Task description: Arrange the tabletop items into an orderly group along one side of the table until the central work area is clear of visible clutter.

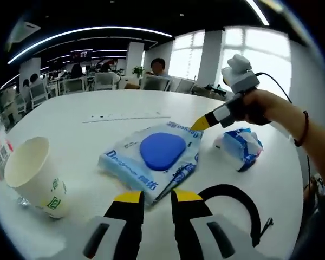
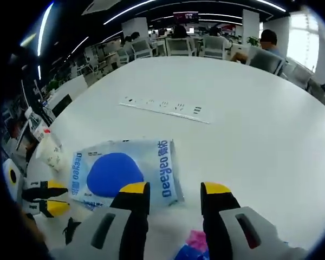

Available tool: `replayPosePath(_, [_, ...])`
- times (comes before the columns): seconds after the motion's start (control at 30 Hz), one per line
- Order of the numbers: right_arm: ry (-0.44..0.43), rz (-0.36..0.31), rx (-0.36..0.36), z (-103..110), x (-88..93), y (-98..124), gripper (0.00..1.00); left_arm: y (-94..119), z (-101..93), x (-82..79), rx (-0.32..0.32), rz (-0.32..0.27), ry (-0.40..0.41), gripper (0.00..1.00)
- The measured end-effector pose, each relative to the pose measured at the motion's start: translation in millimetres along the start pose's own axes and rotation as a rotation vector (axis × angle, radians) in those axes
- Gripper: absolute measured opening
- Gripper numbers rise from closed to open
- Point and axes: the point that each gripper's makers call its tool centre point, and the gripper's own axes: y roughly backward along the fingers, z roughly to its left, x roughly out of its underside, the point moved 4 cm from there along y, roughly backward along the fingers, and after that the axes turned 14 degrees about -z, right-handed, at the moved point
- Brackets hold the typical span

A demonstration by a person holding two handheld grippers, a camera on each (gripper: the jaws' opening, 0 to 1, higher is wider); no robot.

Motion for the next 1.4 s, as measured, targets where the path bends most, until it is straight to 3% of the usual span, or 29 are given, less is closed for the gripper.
replayPosePath(0.13, [0.003, 0.005, 0.002, -5, -2.5, -8, 0.33, -4, 2.5, -0.5, -0.033, 0.01, -0.024, 0.17])
replayPosePath(0.23, [0.008, 0.008, -0.002, -3, -0.2, -8, 0.24, -5, 3.0, 0.4, -0.036, 0.016, -0.051, 0.17])
replayPosePath(0.53, [0.012, 0.011, -0.01, -1, 1.1, -13, 0.21, -6, 5.9, 2.1, -0.047, 0.038, -0.032, 0.13])
replayPosePath(0.63, [-0.037, 0.007, -0.016, -1, 1.8, -15, 0.13, -6, 6.7, 3.8, -0.052, 0.05, -0.007, 0.06])
replayPosePath(0.67, [-0.099, 0.004, -0.014, 2, 3.6, -16, 0.11, -7, 6.6, 4.0, -0.051, 0.052, -0.009, 0.05])
replayPosePath(0.8, [-0.097, -0.001, -0.024, 5, 3.9, -15, 0.01, -7, 5.3, 4.3, -0.055, 0.05, -0.011, 0.03])
replayPosePath(1.1, [-0.079, 0.012, -0.027, 7, 2.6, -13, 0.0, -7, 6.9, 1.9, -0.076, 0.032, -0.023, 0.0])
replayPosePath(1.4, [-0.048, -0.023, -0.057, 6, -8.6, 6, 0.0, -5, 7.0, -9.1, -0.087, -0.003, -0.076, 0.0])
